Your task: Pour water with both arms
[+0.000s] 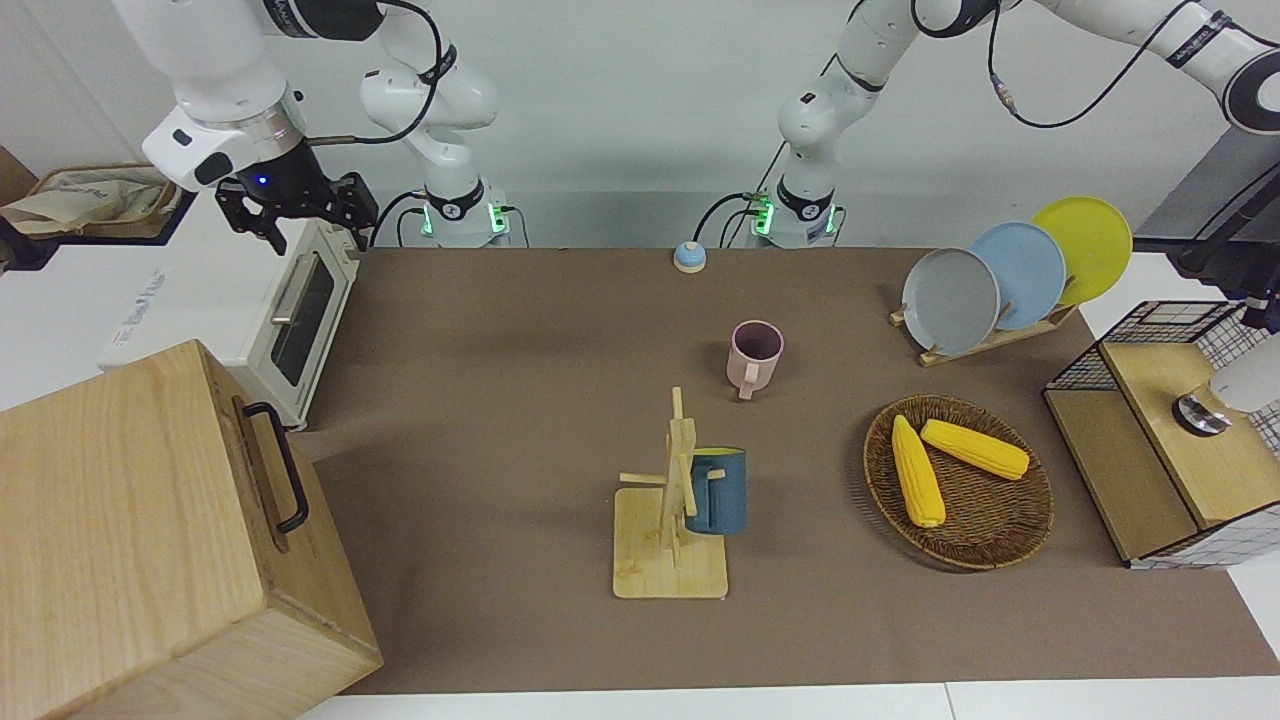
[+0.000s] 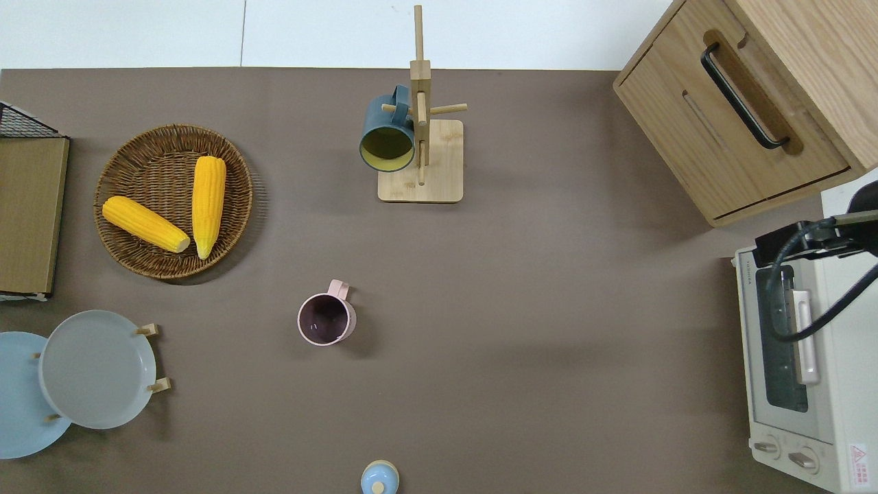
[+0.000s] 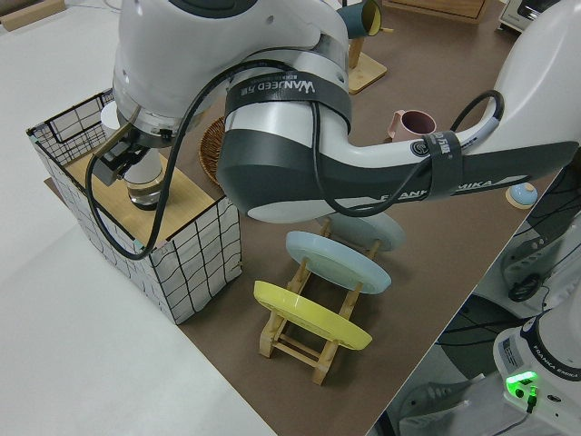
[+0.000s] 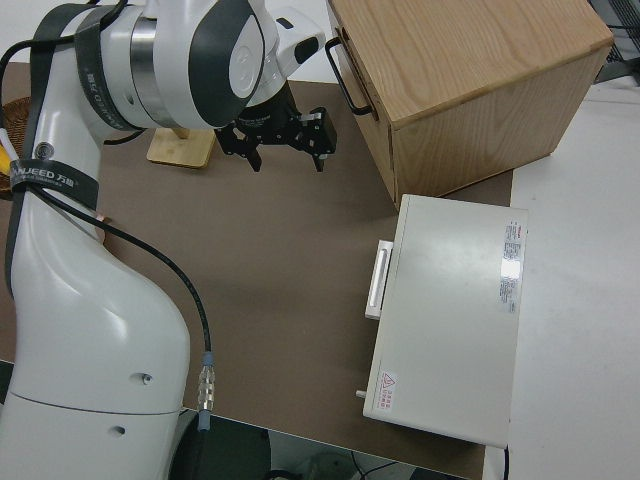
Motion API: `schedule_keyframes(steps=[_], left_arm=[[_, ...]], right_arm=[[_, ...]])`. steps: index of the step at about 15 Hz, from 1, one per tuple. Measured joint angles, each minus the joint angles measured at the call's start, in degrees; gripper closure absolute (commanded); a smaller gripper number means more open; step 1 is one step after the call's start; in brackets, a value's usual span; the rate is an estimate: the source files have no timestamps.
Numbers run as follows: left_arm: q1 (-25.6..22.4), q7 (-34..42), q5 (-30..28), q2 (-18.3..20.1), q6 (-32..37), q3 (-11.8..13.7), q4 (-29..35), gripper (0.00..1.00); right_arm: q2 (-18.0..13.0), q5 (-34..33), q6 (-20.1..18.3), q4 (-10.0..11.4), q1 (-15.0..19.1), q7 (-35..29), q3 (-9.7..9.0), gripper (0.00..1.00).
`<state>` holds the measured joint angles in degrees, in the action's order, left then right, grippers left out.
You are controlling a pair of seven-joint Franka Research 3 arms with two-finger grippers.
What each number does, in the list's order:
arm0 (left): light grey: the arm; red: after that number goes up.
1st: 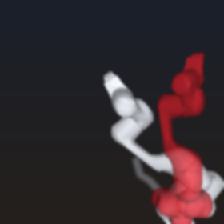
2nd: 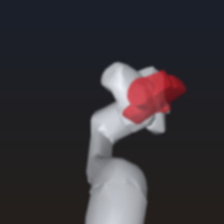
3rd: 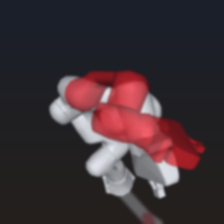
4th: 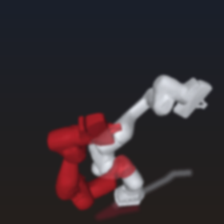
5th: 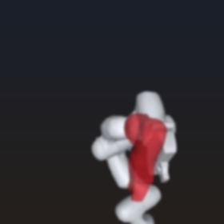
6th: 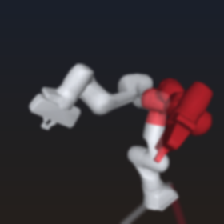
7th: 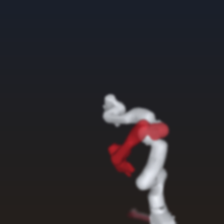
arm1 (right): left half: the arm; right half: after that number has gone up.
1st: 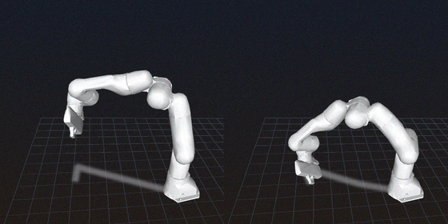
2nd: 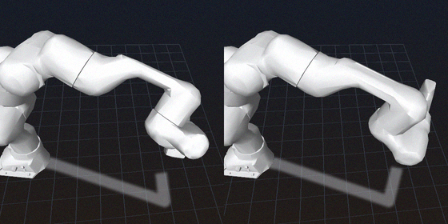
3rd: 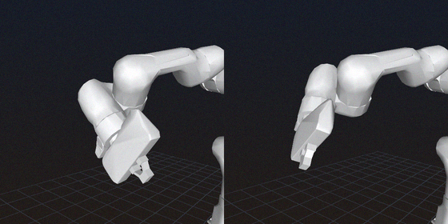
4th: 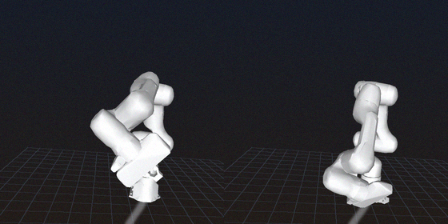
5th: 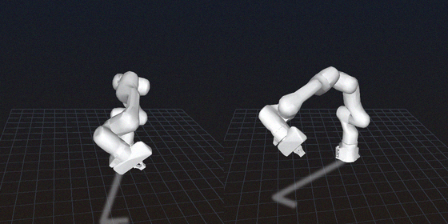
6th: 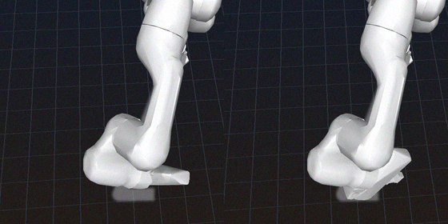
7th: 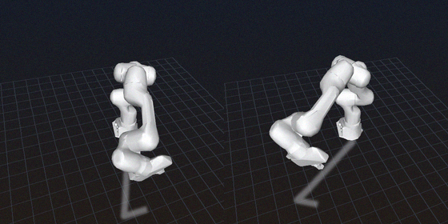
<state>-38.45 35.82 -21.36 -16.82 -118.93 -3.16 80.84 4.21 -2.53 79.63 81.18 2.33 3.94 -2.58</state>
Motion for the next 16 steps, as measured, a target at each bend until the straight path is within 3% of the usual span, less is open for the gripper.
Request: schedule_keyframes(steps=[5, 9, 13, 16], left_arm=[[0.22, -6.52, 6.53, 3.39, 6.65, -1.32, -1.18, 0.00], [0.55, -9.99, 13.29, 5.88, 11.77, -3.76, -1.16, 0.00], [1.56, -11.54, 13.98, 6.42, 17.28, -4.92, -1.14, 0.00], [5.33, -15.99, 14.92, 6.98, 20.21, -5.21, -1.14, 0.00]], right_arm=[[0.00, 0.00, 0.00, 0.00, 0.00, 0.00, 0.00, 0.009], [0.00, 0.00, 0.00, 0.00, 0.00, 0.00, 0.00, 0.009], [0.00, 0.00, 0.00, 0.00, 0.00, 0.00, 0.00, 0.009], [0.00, 0.00, 0.00, 0.00, 0.00, 0.00, 0.00, 0.009]])
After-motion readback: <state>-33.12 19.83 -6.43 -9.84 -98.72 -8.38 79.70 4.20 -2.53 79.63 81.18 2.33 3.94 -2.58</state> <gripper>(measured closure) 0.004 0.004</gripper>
